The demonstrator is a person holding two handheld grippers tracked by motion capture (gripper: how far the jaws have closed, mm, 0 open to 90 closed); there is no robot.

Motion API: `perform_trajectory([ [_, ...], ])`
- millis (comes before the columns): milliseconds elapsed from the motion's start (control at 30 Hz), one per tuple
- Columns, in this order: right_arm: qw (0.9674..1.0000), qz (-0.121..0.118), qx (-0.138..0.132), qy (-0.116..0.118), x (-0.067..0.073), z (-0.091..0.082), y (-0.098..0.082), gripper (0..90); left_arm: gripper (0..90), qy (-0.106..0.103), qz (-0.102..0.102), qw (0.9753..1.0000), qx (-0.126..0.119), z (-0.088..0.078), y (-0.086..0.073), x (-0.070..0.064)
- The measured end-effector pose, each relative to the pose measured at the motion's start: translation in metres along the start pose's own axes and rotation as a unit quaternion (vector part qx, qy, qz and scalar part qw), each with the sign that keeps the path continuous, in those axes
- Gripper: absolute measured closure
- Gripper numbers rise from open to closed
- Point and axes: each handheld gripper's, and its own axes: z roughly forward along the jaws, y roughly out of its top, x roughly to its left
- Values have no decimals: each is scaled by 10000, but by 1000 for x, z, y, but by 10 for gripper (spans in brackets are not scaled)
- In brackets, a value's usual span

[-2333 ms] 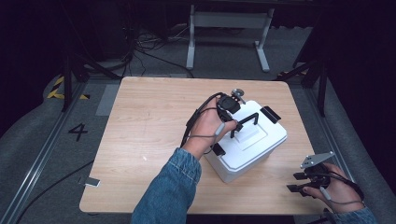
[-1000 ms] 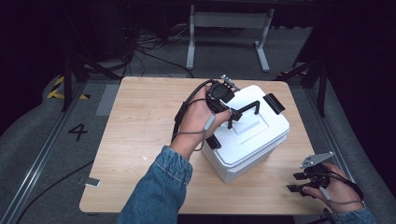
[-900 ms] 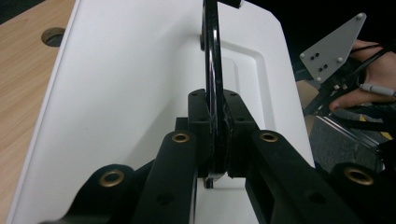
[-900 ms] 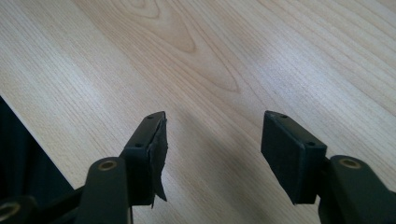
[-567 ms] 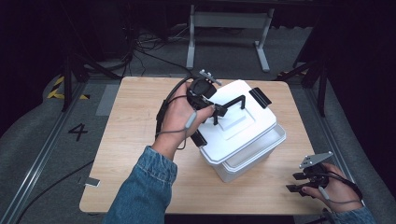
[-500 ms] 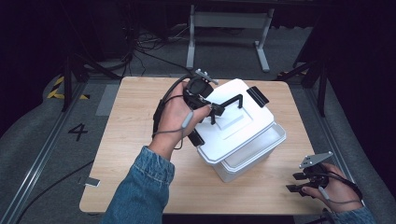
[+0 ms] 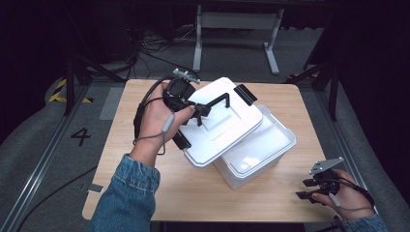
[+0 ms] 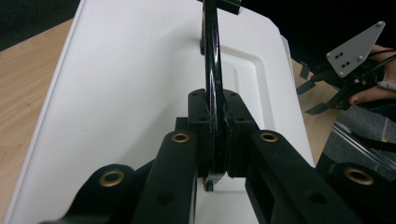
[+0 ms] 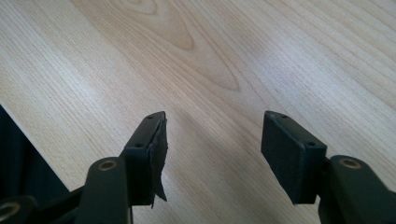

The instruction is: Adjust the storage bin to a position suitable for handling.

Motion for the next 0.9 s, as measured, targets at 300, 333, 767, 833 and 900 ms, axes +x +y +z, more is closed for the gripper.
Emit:
perform_trajectory([
  [300, 10000, 21, -1, 7, 0, 1, 0, 418, 845, 122, -168, 9997, -86, -19, -12, 13],
  [333, 10000, 24, -2, 6, 0, 1, 0, 418, 845, 174, -173, 9997, -72, -22, -14, 15],
  [767, 10000, 49, 31, -12, -1, 3, -1, 418, 845, 484, -430, 9977, -192, -45, -35, 39],
  [833, 10000, 45, 30, -18, -1, 3, -1, 418, 845, 537, -488, 9972, -176, -48, -39, 42],
  [900, 10000, 49, 29, -26, -1, 3, -1, 418, 845, 606, -506, 9967, -167, -48, -43, 46],
])
